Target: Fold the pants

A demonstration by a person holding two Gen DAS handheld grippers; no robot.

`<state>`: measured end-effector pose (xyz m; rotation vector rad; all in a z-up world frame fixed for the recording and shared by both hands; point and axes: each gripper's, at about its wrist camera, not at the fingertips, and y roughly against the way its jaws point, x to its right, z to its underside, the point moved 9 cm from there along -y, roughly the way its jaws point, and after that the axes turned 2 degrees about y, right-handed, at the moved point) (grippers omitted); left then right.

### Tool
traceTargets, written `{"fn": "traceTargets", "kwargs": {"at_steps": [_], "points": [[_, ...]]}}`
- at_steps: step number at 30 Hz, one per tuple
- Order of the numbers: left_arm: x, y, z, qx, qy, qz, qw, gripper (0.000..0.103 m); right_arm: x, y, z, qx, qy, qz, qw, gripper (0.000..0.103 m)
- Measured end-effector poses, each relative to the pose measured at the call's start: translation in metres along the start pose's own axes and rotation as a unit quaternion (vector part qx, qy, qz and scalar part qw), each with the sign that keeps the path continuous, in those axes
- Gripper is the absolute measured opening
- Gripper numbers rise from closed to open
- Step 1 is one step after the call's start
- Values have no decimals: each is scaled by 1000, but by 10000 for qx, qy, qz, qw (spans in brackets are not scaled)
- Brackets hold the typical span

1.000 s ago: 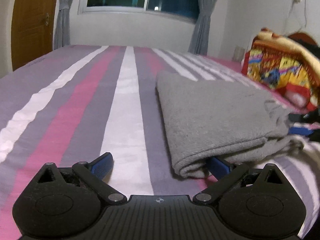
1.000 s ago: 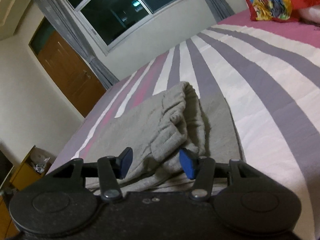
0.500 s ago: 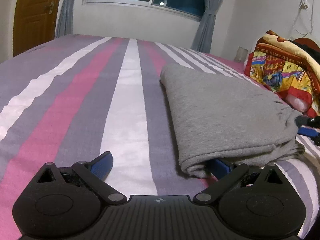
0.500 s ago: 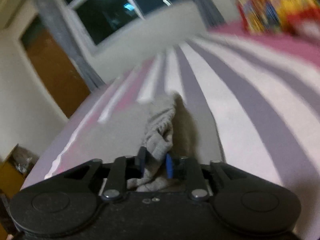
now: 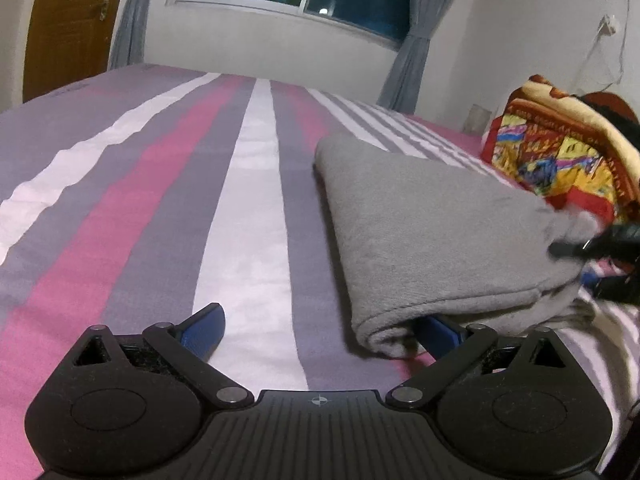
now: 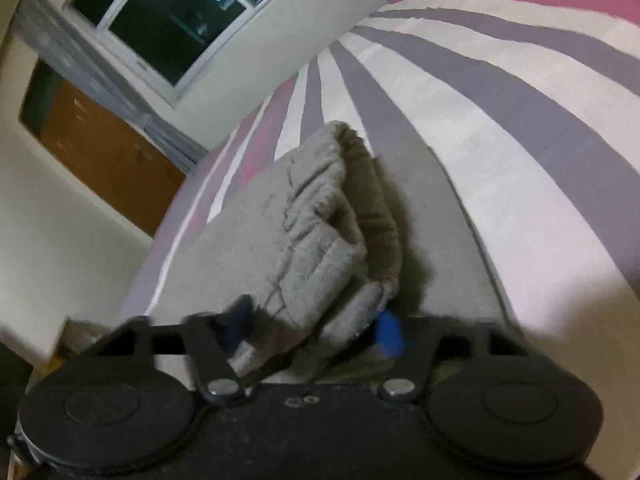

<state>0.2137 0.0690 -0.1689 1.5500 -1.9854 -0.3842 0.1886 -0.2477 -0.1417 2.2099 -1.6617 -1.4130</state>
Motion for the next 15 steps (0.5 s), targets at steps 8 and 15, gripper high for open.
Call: {"fn": "traceTargets", "kwargs": {"at_steps": [8,15], "points": [[-6,1,0,107,219,-13,9997,100,-61,58,-6,867,1347,-606,9852,33],[1,-3,2,-20,19,-31,10000,100,-2,26,17,332,617,201,9973,33]]}}
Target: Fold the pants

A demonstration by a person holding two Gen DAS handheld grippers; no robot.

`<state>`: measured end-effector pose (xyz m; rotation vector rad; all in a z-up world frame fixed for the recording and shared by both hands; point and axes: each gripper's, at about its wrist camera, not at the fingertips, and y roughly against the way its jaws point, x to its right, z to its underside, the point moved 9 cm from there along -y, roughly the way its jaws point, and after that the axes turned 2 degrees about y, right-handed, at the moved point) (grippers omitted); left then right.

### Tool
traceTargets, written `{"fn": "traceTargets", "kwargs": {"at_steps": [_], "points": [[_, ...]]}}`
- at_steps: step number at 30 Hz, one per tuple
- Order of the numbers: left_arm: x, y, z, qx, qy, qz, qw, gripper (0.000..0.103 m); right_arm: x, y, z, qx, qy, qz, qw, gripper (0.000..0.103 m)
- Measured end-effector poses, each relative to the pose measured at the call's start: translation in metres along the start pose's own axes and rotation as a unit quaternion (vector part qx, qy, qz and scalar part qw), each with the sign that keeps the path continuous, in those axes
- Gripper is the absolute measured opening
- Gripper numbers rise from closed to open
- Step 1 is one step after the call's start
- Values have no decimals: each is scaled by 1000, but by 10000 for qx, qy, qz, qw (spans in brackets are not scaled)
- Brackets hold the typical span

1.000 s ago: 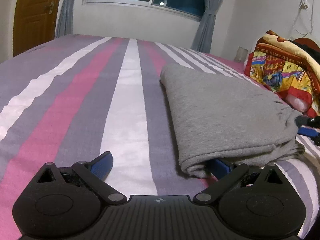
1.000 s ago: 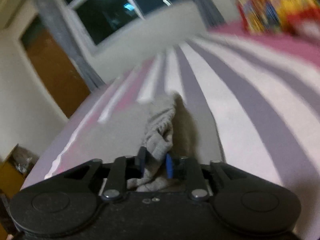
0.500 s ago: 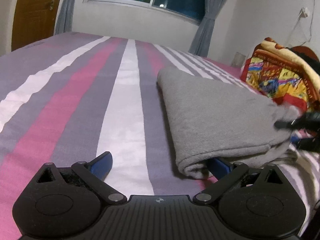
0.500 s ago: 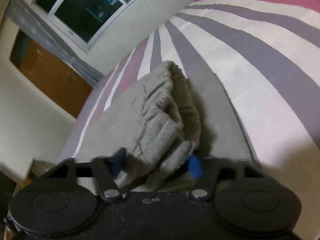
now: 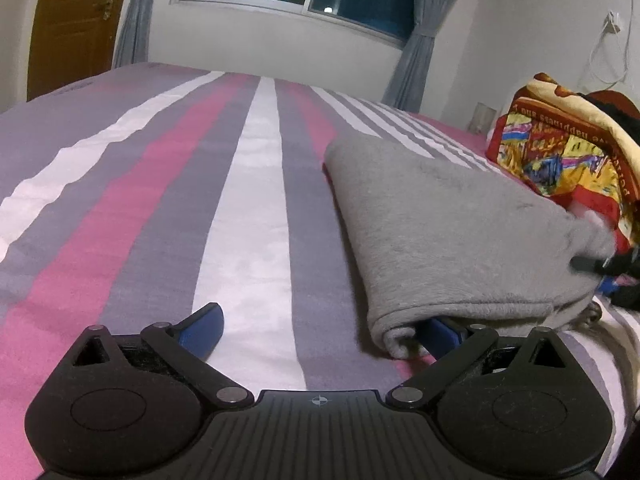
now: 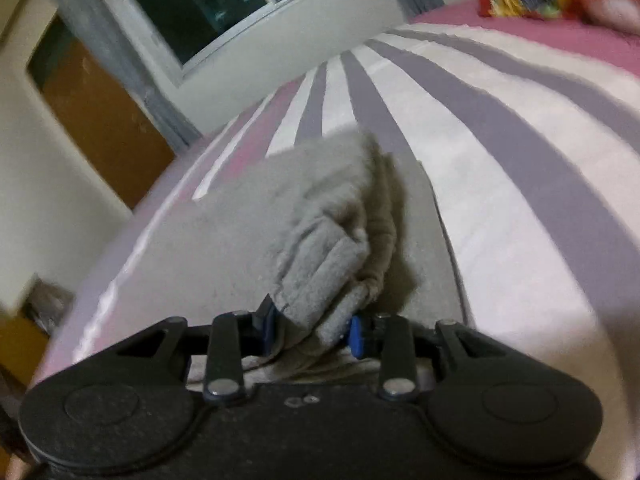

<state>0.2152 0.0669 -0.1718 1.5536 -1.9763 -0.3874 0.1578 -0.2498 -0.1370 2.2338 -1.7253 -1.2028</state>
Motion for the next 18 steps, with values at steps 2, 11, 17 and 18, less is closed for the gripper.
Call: {"fn": "traceTargets", "kwargs": {"at_steps": [2,11,17,18], "points": [[1,0,0,2,10,24,10000,101,-14,12,-11,218,111,-201,9995,33],[9,-2,4,-18,-45,29,10000,103,25,-3,5,-175,-355,169,9991,32],[9,-1,4,-1,-60,-1,10000,103,17,1,-4,-273,-28,68,9996,35],[9,-1,4,-1,-69,-18,10000,103,17,-1,-2,-327,7,109,9994,35]]}}
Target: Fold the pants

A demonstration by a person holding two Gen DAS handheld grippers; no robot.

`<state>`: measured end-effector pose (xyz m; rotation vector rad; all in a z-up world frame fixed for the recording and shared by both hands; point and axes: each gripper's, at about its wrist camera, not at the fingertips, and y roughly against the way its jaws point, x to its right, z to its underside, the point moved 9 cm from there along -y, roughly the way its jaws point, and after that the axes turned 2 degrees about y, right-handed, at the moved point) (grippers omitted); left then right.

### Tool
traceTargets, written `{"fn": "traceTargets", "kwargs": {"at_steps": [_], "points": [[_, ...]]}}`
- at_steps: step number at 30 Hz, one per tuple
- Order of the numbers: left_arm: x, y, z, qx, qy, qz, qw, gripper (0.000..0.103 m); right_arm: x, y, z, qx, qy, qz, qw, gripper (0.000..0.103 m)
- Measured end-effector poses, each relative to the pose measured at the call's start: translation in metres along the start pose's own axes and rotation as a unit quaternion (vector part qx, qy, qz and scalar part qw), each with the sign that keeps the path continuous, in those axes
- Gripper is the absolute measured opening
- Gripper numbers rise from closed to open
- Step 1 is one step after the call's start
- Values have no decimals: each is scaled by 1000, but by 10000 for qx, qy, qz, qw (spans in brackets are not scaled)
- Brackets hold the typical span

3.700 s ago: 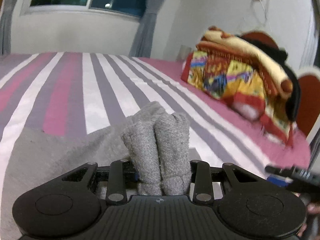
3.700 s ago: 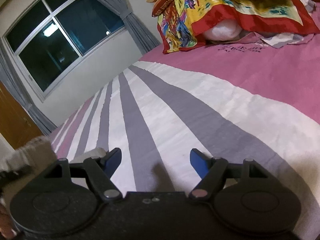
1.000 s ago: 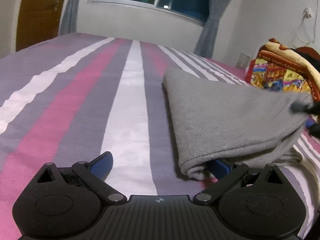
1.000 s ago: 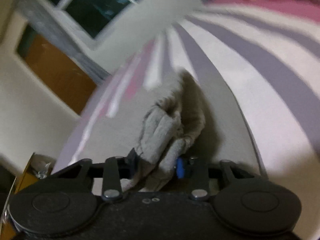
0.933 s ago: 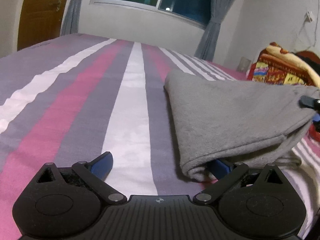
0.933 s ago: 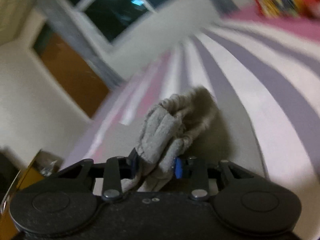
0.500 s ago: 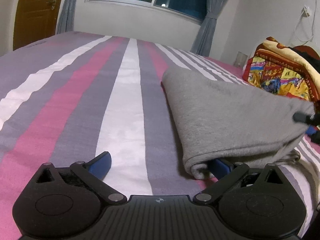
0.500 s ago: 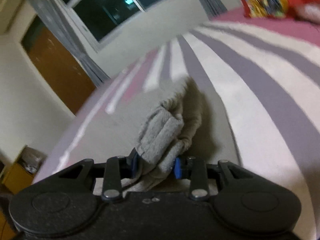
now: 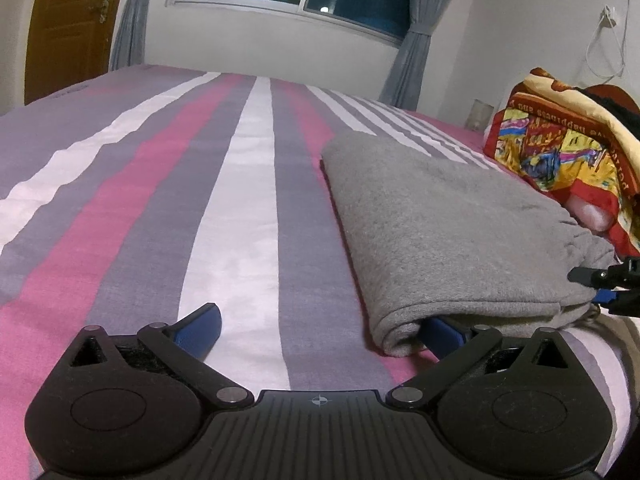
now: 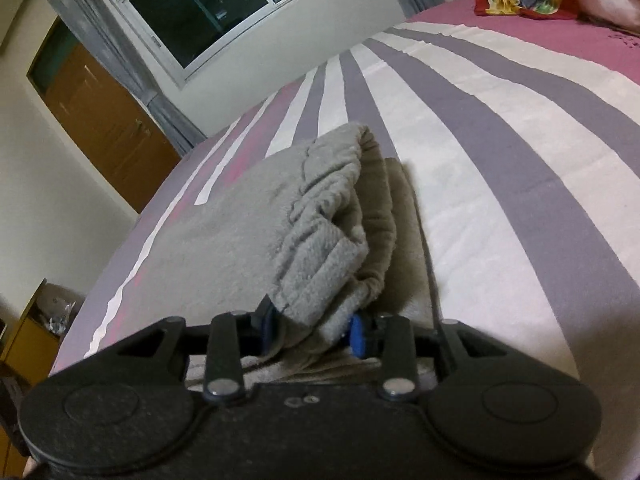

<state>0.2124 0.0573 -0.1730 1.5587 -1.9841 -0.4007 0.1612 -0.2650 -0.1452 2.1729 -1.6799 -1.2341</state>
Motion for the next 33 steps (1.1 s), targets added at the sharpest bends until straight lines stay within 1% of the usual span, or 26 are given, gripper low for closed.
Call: {"fn": "traceTargets", "kwargs": {"at_steps": [3,5,6,7,9,11,12,13,14,15,16,17,19,20,21,22,23,24,25,26,27,28,30,31,33], "points": [[0,1,1,0,7,-29,10000,103,-1,-5,-7,-55,19,56,10000,36],[0,1,2,3,-3,-49,10000,103,1,3,-11,68,-29,90,9999,46],[0,2,2,4,0,-52,10000,103,0,10,-14,224,-1,132,9997,56],[0,1,2,2,8,-44,10000,103,-1,18,-18,427,100,219,9988,60],[0,1,2,-2,5,-33,10000,103,-5,35,-28,873,305,366,9950,60],[0,1,3,-3,15,-22,10000,103,-12,43,-37,1158,495,336,9915,58],[0,1,3,-3,20,-19,10000,103,-19,46,-42,1307,704,313,9884,56],[1,1,3,-1,18,-20,10000,103,-25,46,-44,1384,850,255,9864,54],[0,1,3,-2,15,-23,10000,103,-31,47,-45,1437,952,168,9849,54],[0,1,3,-2,10,-29,10000,103,-35,41,-45,1415,1065,111,9841,54],[1,1,3,-2,6,-31,10000,103,-36,33,-44,1343,1214,171,9833,53],[1,1,3,-3,-3,-36,10000,103,-36,22,-40,1193,1412,299,9823,50],[2,1,3,-6,-51,-34,10000,103,-16,-15,-24,397,1861,1134,9752,49],[2,1,3,-18,-82,-56,9999,103,-8,-25,-19,195,1915,1309,9725,53],[2,1,4,-34,-83,-69,9999,103,-4,-26,-20,207,1776,1239,9761,57],[2,2,4,-71,-69,-72,9999,103,-1,-28,-21,112,1579,1122,9810,55],[3,3,5,-160,-66,-63,9998,103,0,-26,-23,58,1383,1012,9852,55],[4,7,5,-279,-96,-30,9996,103,2,-25,-24,52,1324,956,9866,56],[5,12,5,-362,-91,76,9993,103,2,-19,-26,106,1299,884,9875,56],[6,20,5,-461,-58,305,9985,103,0,-11,-29,230,1312,786,9880,55],[6,30,3,-461,-23,518,9976,103,-1,-4,-32,388,1365,683,9875,55],[4,37,-1,-408,24,640,9971,103,-2,7,-36,569,1425,635,9861,54],[1,44,-18,-232,119,757,9968,103,-1,17,-50,891,1444,532,9841,54],[0,41,-31,-134,175,768,9968,103,0,19,-56,978,1421,502,9837,54],[4,22,-57,-63,289,826,9961,103,0,12,-69,1038,1385,489,9837,56]]}}
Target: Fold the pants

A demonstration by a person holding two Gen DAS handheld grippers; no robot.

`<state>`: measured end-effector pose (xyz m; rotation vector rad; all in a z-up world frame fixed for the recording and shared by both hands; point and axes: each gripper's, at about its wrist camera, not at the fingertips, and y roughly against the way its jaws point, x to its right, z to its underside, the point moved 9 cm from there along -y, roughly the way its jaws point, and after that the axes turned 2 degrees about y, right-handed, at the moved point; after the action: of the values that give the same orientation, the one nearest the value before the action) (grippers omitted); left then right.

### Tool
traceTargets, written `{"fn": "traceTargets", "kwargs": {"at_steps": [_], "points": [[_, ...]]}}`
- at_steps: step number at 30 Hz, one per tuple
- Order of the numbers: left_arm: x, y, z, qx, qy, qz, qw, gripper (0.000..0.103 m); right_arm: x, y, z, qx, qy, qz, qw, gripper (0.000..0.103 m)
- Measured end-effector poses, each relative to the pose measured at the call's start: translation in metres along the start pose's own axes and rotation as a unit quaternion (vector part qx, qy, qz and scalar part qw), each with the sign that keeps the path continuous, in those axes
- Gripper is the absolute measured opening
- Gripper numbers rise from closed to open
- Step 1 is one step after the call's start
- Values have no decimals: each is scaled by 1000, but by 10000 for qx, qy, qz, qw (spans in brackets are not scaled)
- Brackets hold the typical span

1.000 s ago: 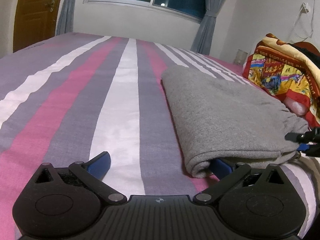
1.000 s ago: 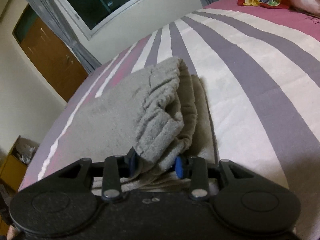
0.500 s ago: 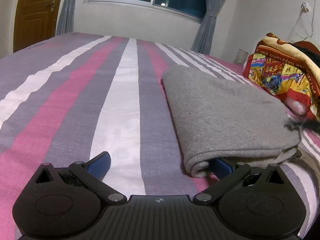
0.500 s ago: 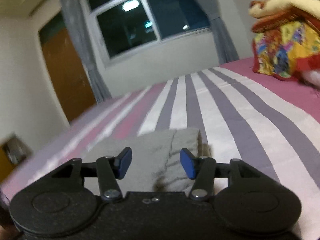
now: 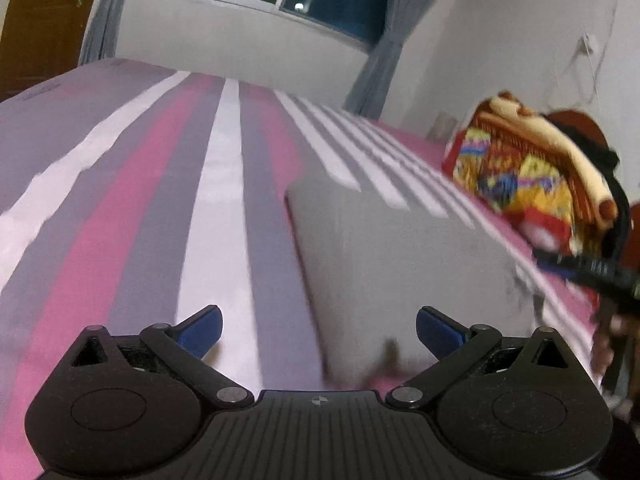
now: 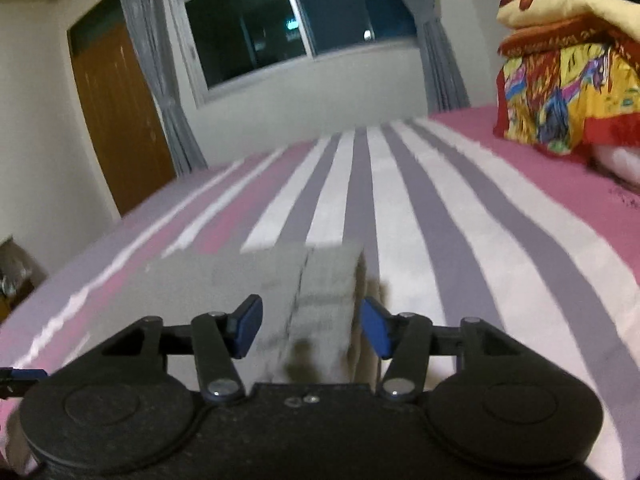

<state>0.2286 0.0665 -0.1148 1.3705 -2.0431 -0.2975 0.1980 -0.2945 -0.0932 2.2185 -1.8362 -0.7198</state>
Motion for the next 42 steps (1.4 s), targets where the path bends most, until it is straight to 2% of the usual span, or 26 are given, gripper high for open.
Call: {"fn": "traceTargets", "kwargs": {"at_steps": [3,5,7,8,9,10,12,13,15,16,17,19,21,25,27,28,29,30,33,38,42], "points": [[8,-40,-25,-91,137,103,9998,103,2,-26,-11,-22,52,132,9999,68],[9,-72,-26,-349,184,99,9992,103,5,-40,-11,-125,28,151,9998,74],[4,-110,-6,-952,216,-42,9952,103,9,-61,0,-553,96,119,9984,77],[3,-122,5,-1198,86,-97,9927,103,14,-71,11,-869,235,249,9956,77],[6,-124,9,-1193,-125,-79,9927,103,19,-81,24,-1215,386,365,9912,80],[7,-123,9,-1220,-190,-29,9924,103,24,-83,29,-1313,296,243,9906,79],[9,-110,7,-1225,-215,198,9920,103,31,-72,22,-1283,9,8,9917,79],[10,-104,9,-1202,-202,380,9918,102,32,-60,16,-1122,-65,-127,9936,79],[9,-93,14,-1293,31,907,9874,94,41,-41,11,-983,-406,-570,9927,79],[7,-89,18,-1375,232,1150,9835,80,48,-37,14,-1052,-708,-831,9884,79],[3,-89,19,-1417,386,1268,9810,74,56,-34,18,-1177,-1107,-1159,9800,79],[-5,-89,21,-1460,811,1662,9718,74,74,-31,27,-1340,-1656,-1476,9658,78],[-8,-91,26,-1535,1168,2094,9586,74,92,-33,37,-1546,-2051,-1582,9534,79],[-9,-108,36,-1636,1474,2571,9410,73,105,-42,47,-1772,-2512,-1940,9316,78],[-7,-118,38,-1690,1522,2739,9345,66,105,-49,47,-1809,-2608,-2172,9231,78],[-8,-124,38,-1719,1563,2800,9314,59,102,-53,48,-1874,-2586,-2307,9191,78],[-7,-130,40,-1758,1592,2850,9287,51,99,-59,49,-1945,-2524,-2408,9168,78],[-6,-136,41,-1794,1595,2885,9269,47,96,-63,51,-2007,-2477,-2499,9143,77],[0,-151,42,-1852,1624,3094,9185,40,85,-83,51,-2169,-2282,-2670,9108,66],[8,-159,31,-1701,1519,3208,9193,28,67,-101,47,-2253,-2107,-2873,9068,53],[12,-143,8,-1368,1409,3432,9185,26,55,-102,27,-2193,-1754,-3125,9075,45]]}}
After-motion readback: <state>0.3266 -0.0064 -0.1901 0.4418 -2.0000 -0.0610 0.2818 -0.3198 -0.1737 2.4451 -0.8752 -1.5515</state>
